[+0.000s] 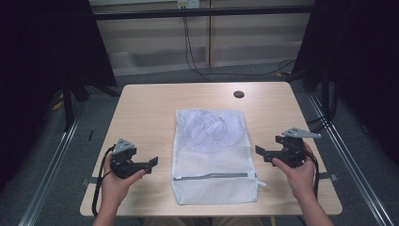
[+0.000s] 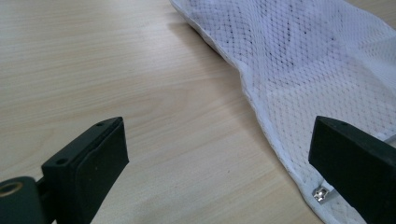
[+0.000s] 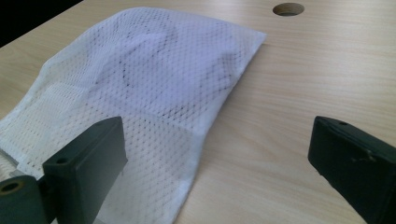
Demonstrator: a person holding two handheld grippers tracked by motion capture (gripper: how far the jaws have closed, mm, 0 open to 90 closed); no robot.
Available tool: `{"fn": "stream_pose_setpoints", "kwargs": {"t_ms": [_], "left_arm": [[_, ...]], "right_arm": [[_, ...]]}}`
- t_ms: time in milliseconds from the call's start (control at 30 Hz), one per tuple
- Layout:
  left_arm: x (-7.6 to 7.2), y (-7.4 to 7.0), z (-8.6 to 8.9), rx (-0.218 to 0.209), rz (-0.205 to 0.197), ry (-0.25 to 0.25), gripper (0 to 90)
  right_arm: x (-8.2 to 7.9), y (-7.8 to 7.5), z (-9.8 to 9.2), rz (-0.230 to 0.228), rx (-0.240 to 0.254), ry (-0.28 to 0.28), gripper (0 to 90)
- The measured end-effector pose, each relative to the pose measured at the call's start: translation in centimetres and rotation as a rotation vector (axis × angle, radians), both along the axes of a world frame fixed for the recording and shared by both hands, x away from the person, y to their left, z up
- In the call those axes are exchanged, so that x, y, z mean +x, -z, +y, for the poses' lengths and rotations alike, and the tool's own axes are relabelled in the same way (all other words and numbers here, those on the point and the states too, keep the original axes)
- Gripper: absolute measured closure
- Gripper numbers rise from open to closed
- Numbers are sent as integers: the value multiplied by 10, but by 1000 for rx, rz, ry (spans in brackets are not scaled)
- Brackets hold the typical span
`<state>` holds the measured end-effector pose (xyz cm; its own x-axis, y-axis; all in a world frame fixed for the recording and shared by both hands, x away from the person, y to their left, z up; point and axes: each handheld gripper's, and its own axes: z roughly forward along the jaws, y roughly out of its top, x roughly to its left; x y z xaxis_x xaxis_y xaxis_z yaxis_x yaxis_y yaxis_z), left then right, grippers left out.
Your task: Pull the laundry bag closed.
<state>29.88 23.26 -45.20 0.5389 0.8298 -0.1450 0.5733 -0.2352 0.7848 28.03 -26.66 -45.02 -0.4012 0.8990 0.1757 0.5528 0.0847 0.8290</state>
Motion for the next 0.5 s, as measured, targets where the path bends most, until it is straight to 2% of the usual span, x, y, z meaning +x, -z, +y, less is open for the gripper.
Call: {"fn": "stream_pose_setpoints", "kwargs": {"t_ms": [67,133,167,267,333,500], "left_arm": [[0,1,-1,-9,6,3,43],[0,1,-2,-7,6,5,43],[0,1,-1,-9,7,7,43],[-1,1,-1,-10,5,1,43],[-3,2,-1,6,8,12,43],[-6,-1,5,-9,-2,0,44]], "right_arm": [[0,-1,5,7,-29,-7,54],[0,-2,7,8,-38,-5,55],[0,-2,12,16,-31,-25,61],[-2,-4,21,17,-60,-45,63],[-3,-5,26,24,-49,-57,63],[-1,-9,37,25,-47,-78,63]]}}
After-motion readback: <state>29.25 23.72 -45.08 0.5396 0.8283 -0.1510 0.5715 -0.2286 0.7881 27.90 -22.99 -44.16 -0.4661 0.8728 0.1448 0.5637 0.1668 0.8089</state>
